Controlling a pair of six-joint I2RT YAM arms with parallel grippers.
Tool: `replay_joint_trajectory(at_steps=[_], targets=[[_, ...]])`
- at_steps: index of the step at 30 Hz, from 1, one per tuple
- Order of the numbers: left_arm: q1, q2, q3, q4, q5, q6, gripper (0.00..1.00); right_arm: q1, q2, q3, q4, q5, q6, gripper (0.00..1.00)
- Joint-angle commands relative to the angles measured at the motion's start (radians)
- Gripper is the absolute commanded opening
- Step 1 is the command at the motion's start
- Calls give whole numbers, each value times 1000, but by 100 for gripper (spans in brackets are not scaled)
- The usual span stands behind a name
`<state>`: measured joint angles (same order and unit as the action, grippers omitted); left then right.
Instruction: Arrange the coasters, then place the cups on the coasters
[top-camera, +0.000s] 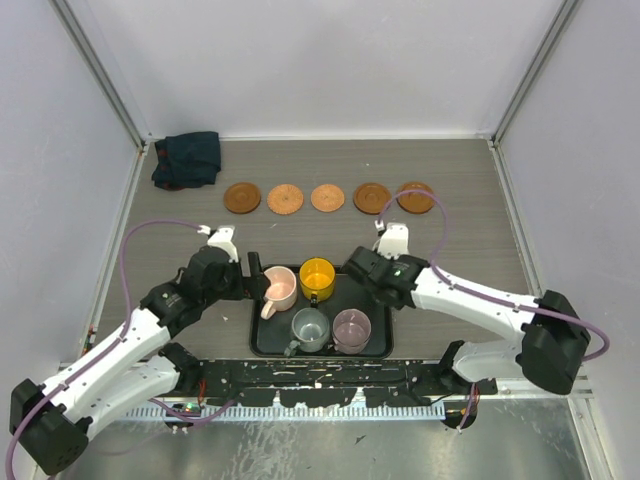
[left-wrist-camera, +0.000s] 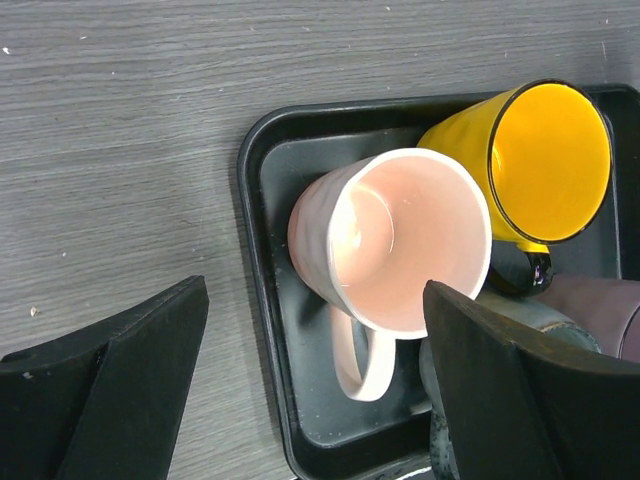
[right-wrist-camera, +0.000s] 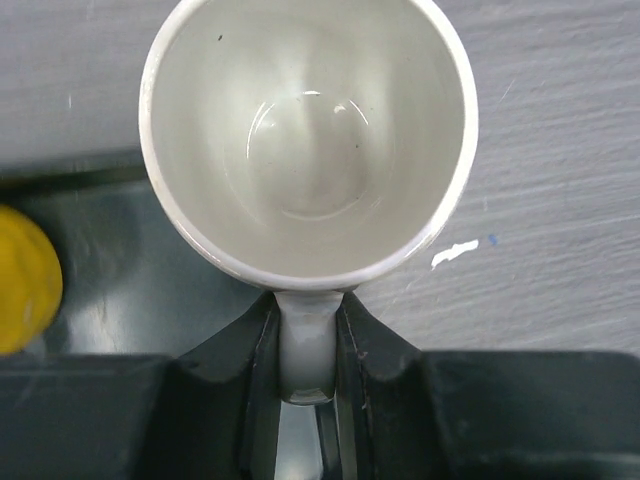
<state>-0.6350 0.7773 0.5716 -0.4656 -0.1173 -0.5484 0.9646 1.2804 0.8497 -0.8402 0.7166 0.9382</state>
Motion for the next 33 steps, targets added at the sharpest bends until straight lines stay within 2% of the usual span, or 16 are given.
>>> replay_joint_trajectory(at_steps=[1,5,11,17,23,33], targets=[[-2,15,36,73,-35,15,90,-147,-106,60,202,110,-209,1],[-3,39,43,110,-60,24,91,-329,-111,74,407,16,-412,1],[-2,111,63,146,-92,23,93,-551,30,168,584,-126,-632,1],[-1,144,73,176,-129,15,96,-737,196,266,674,-317,-714,1],[17,159,83,182,-148,11,97,-817,322,365,705,-413,-778,1],[42,130,70,139,-238,-35,100,-851,402,441,722,-490,-851,1]])
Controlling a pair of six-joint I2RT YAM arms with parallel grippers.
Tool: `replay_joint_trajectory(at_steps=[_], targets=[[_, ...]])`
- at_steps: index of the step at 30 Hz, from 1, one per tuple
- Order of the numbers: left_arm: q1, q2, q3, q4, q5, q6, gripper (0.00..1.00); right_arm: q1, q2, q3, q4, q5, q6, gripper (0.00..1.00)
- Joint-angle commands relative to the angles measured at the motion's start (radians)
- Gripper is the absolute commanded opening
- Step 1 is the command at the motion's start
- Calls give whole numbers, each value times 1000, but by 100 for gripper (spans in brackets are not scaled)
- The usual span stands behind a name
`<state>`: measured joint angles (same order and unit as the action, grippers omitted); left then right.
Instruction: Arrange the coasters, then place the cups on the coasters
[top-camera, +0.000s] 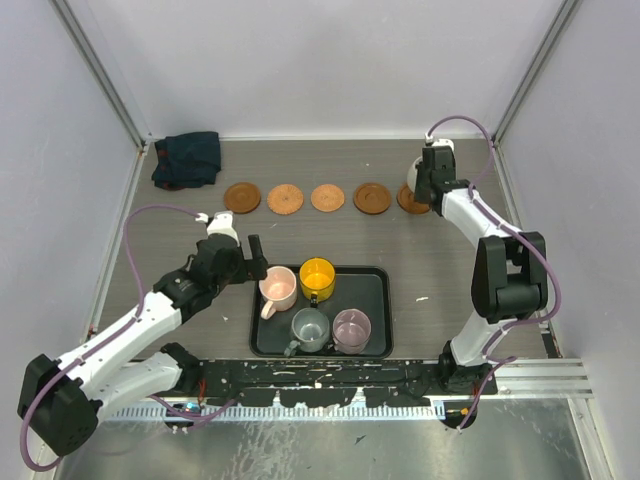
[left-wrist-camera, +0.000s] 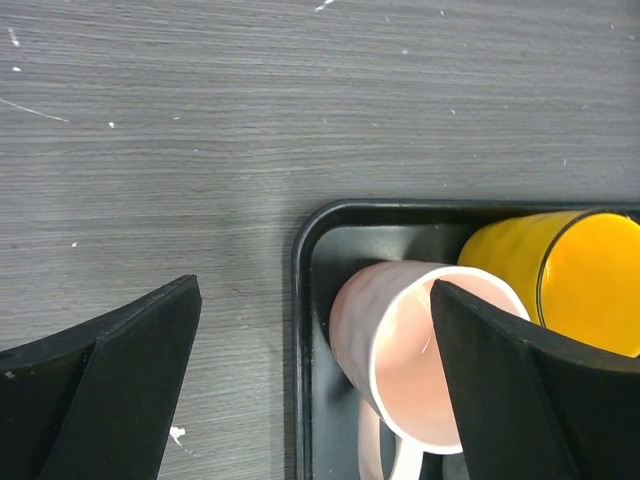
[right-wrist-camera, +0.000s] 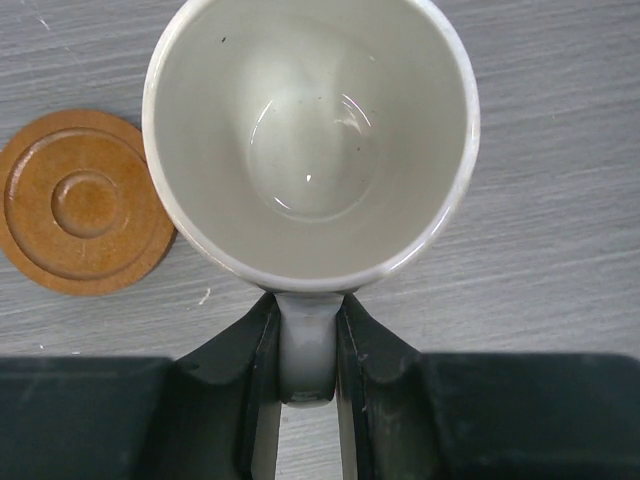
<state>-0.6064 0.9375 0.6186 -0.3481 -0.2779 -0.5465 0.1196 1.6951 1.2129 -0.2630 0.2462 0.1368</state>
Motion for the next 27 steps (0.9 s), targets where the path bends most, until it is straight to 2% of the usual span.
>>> replay_joint_trajectory(at_steps=[1,6,15,27], targets=[[18,-34,24,10,-91,-40,100,-5,-9,76,149,-20,-52,1],[62,-37,50,-40,-133,-32,98,-14,11,66,170,-54,-55,1],[205,27,123,-48,-79,17,98,-14,42,66,183,-55,-43,1],[240,97,143,-25,-22,20,98,-14,61,39,190,-53,-40,1]])
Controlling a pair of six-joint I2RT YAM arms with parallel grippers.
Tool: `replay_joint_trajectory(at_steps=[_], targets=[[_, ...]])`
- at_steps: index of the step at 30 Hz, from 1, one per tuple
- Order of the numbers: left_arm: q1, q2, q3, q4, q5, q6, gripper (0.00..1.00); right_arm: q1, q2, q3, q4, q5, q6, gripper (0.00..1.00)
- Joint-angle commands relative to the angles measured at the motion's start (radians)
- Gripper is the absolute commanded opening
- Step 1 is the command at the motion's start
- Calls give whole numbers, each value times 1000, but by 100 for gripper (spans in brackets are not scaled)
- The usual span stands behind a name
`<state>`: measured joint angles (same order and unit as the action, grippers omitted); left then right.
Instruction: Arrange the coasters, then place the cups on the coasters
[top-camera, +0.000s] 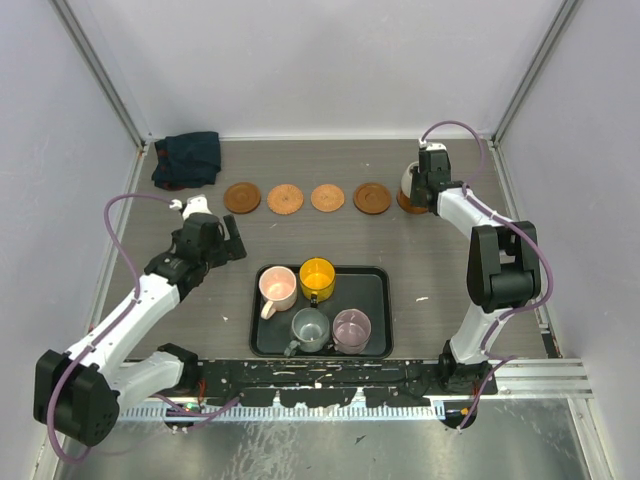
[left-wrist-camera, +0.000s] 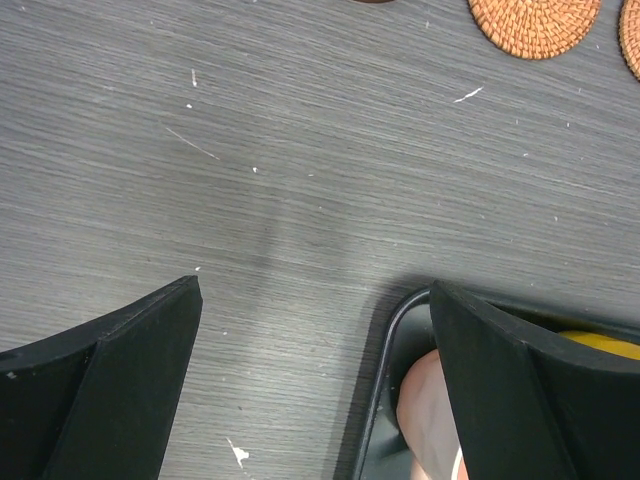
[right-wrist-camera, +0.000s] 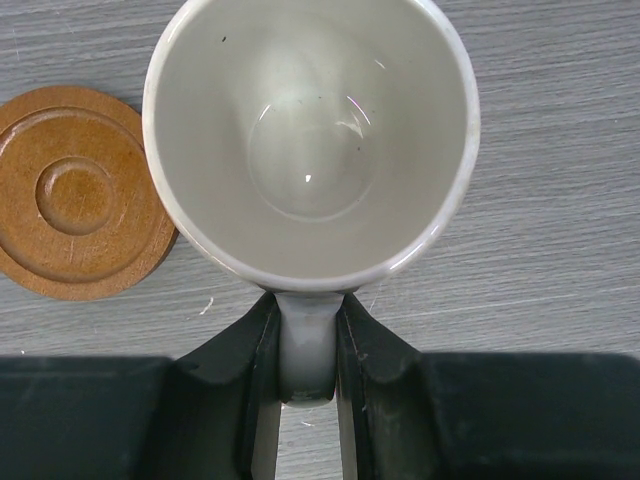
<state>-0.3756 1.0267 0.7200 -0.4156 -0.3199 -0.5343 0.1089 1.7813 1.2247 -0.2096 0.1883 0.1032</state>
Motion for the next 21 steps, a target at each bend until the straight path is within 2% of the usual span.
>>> replay_joint_trajectory(at_steps=[1,21], targets=[[9,10,42,42,22,7,98,-3,-24,28,135,3,-4,1],[16,12,25,49,36,10,98,-5,12,10,143,0,10,1]])
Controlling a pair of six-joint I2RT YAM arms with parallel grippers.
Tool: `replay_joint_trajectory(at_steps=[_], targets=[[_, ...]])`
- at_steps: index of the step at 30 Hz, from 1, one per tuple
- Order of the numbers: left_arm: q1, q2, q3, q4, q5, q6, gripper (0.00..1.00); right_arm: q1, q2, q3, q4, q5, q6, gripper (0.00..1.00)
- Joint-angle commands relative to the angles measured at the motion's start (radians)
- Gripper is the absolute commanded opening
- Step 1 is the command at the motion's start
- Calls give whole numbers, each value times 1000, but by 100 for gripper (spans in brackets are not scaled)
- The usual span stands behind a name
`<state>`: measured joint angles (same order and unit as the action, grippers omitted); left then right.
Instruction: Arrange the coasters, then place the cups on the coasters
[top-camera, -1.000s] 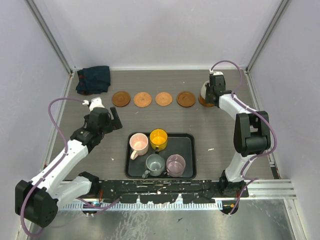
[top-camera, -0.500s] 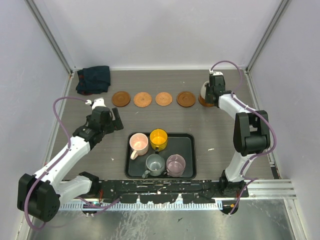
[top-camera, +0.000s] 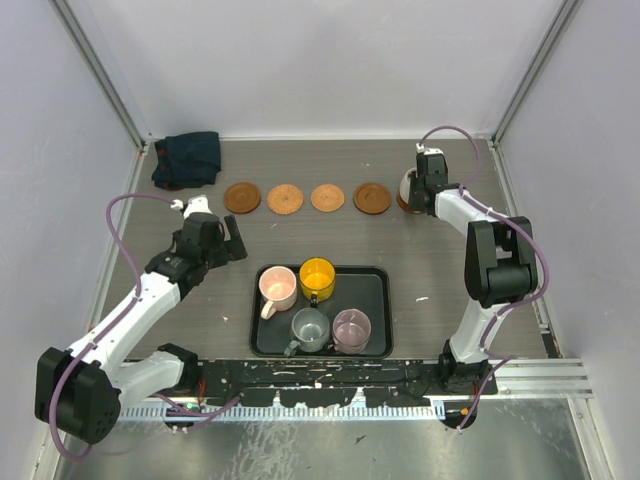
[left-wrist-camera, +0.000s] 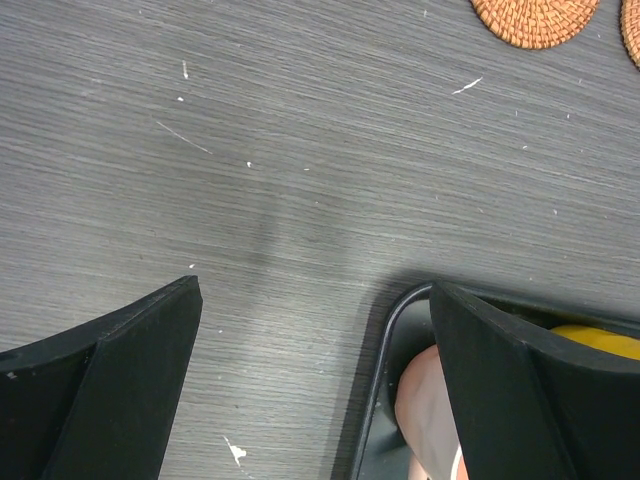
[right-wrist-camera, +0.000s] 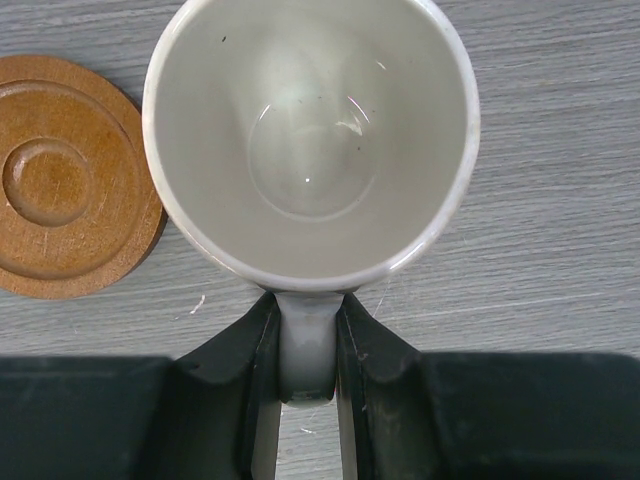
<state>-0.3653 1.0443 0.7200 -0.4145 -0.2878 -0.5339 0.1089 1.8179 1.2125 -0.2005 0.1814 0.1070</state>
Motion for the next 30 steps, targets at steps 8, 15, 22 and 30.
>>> replay_joint_trajectory(at_steps=[8,15,22,30], targets=[[5,-11,23,48,10,9,98,-5,-48,-19,143,25,18,1],[6,-20,15,43,16,3,98,-10,-67,-46,141,27,28,1],[5,-48,6,34,13,0,98,-11,-96,-65,132,71,36,7],[6,-53,2,34,15,-5,98,-11,-116,-48,105,70,34,26]])
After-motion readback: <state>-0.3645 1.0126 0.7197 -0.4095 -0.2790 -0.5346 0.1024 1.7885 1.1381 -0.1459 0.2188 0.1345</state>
